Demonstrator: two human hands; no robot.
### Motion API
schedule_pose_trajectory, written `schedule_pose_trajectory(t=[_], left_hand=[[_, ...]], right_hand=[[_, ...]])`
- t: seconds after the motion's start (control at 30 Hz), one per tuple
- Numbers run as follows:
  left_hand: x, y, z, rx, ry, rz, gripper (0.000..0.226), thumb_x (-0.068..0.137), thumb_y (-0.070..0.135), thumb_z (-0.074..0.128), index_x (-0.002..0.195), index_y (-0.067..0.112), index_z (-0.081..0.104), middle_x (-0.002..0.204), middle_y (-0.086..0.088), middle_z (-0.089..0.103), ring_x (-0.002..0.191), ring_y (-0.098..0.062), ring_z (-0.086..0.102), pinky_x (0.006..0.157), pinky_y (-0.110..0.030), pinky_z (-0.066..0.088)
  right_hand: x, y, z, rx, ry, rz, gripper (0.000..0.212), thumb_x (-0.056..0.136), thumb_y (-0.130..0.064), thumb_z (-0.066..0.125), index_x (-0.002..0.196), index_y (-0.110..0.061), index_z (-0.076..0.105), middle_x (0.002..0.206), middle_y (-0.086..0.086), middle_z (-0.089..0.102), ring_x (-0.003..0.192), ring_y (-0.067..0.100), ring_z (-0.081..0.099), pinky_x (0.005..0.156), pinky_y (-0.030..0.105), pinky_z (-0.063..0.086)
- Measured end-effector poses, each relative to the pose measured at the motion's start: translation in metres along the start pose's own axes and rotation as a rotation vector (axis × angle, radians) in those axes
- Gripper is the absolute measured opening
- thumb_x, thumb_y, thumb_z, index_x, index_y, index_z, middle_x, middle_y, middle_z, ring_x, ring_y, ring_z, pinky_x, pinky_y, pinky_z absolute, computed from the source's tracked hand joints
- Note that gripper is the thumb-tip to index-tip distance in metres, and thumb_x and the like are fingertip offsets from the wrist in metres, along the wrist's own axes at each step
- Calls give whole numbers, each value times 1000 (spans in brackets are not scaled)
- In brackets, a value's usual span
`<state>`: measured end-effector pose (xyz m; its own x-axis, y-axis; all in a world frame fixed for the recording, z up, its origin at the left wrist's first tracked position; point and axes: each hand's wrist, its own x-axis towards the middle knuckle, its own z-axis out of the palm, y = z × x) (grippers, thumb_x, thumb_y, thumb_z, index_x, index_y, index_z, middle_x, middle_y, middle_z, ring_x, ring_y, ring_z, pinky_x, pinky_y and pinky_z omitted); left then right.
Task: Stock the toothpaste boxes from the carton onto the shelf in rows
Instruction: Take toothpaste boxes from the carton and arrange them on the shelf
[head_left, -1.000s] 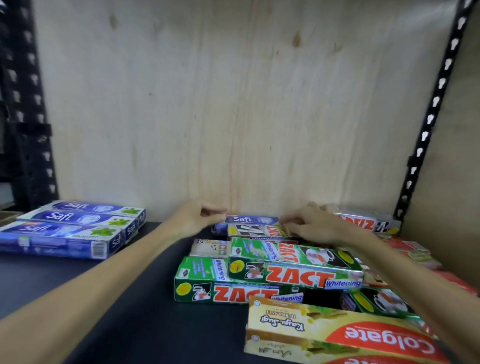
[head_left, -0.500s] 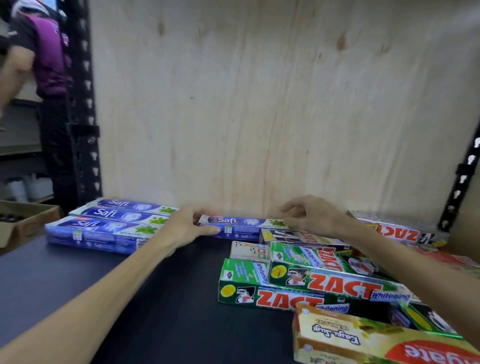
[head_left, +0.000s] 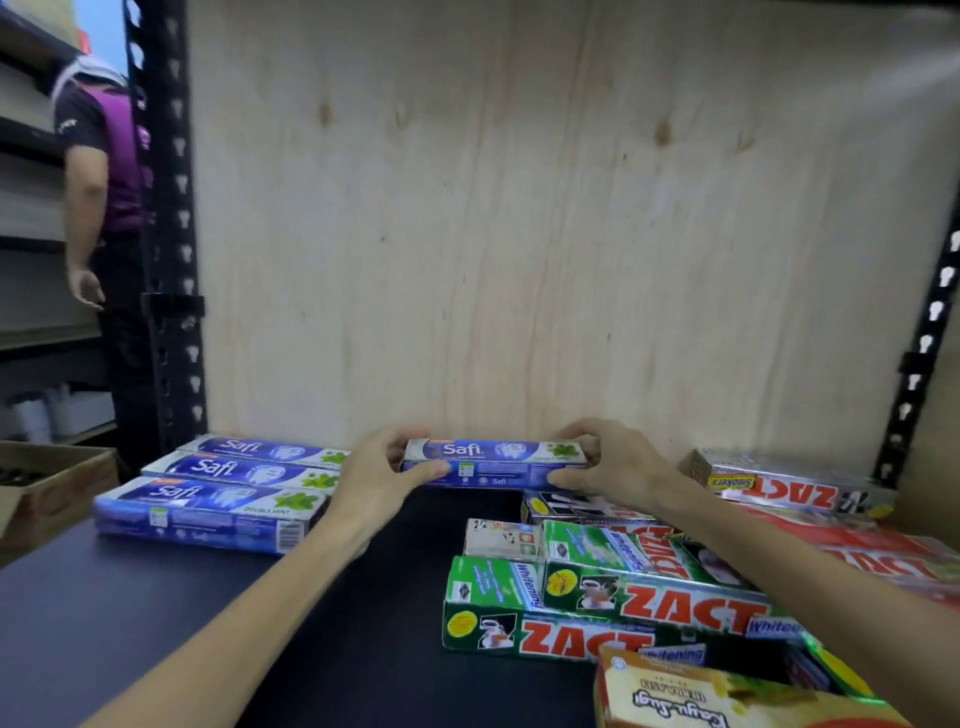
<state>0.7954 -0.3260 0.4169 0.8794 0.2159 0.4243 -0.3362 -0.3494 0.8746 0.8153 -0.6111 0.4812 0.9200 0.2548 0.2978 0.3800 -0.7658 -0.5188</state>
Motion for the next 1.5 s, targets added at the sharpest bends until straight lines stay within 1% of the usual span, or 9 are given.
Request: schedule_pose_trajectory(t=[0.2, 0.33, 0.53, 0.77, 0.83, 1.07, 1.3, 1.43, 1.5], left_hand=[[-27, 43, 2, -78, 101, 95, 47, 77, 20, 87, 118, 29, 66, 104, 14, 70, 101, -4, 65, 75, -8, 49], [-61, 59, -19, -34, 95, 137, 51, 75, 22, 88, 120, 30, 66, 111, 14, 69, 102, 0, 65, 79, -8, 48], [-121, 75, -97, 55, 76, 61, 56, 74, 28, 88, 125, 32, 65, 114, 14, 68, 108, -2, 64, 78, -10, 50], [-178, 58, -209, 367, 48, -50, 41, 77, 27, 87, 112, 33, 67, 113, 15, 69, 101, -7, 68, 96, -32, 53], [-183, 49, -226, 424, 68, -82, 43, 79, 21, 85, 117, 25, 66, 113, 9, 69, 99, -9, 66, 93, -26, 52], [-172, 23, -245, 491, 137, -180, 54, 91, 22, 74, 138, 7, 51, 129, 0, 60, 110, -12, 54, 86, -21, 35], [-136, 11, -247, 467, 146, -272, 74, 89, 28, 76, 150, 10, 38, 145, -8, 54, 126, -23, 54, 99, -31, 41], [-127, 3, -241, 437, 131, -295, 73, 92, 14, 70, 152, 8, 30, 144, -9, 53, 117, -22, 54, 92, -28, 39], [-125, -1, -240, 444, 130, -297, 75, 91, 10, 71, 153, 8, 28, 146, -10, 51, 124, -25, 53, 96, -30, 39]], right_hand=[[-26, -21, -24, 49, 182, -34, 67, 77, -33, 87, 135, -12, 59, 115, 7, 68, 95, 15, 60, 78, 19, 45], [-57, -36, -41, 88, 205, -84, 68, 70, -37, 90, 130, -16, 64, 90, -12, 58, 81, 5, 57, 62, 12, 41], [-118, -92, -21, 88, 144, -139, 57, 69, -48, 89, 114, -21, 67, 89, -8, 64, 75, 2, 60, 55, 11, 42], [-157, -152, 70, 29, 112, -223, 58, 63, -75, 78, 94, -26, 73, 73, -12, 63, 79, 14, 61, 77, 37, 50], [-157, -164, 101, 14, 102, -250, 60, 64, -79, 72, 94, -28, 72, 77, -13, 63, 85, 17, 59, 80, 38, 48], [-132, -191, 156, 21, 156, -206, 58, 74, -74, 68, 111, -30, 68, 97, -11, 68, 100, 19, 55, 87, 38, 41], [-105, -193, 172, 96, 194, -160, 66, 75, -65, 76, 122, -25, 54, 101, -5, 68, 101, 22, 53, 84, 38, 39], [-96, -189, 181, 223, 118, -86, 75, 69, -61, 82, 121, -24, 43, 100, 2, 65, 105, 25, 53, 88, 40, 43], [-91, -186, 183, 272, 96, -56, 82, 58, -68, 82, 115, -28, 40, 98, 3, 66, 103, 27, 56, 92, 46, 47]])
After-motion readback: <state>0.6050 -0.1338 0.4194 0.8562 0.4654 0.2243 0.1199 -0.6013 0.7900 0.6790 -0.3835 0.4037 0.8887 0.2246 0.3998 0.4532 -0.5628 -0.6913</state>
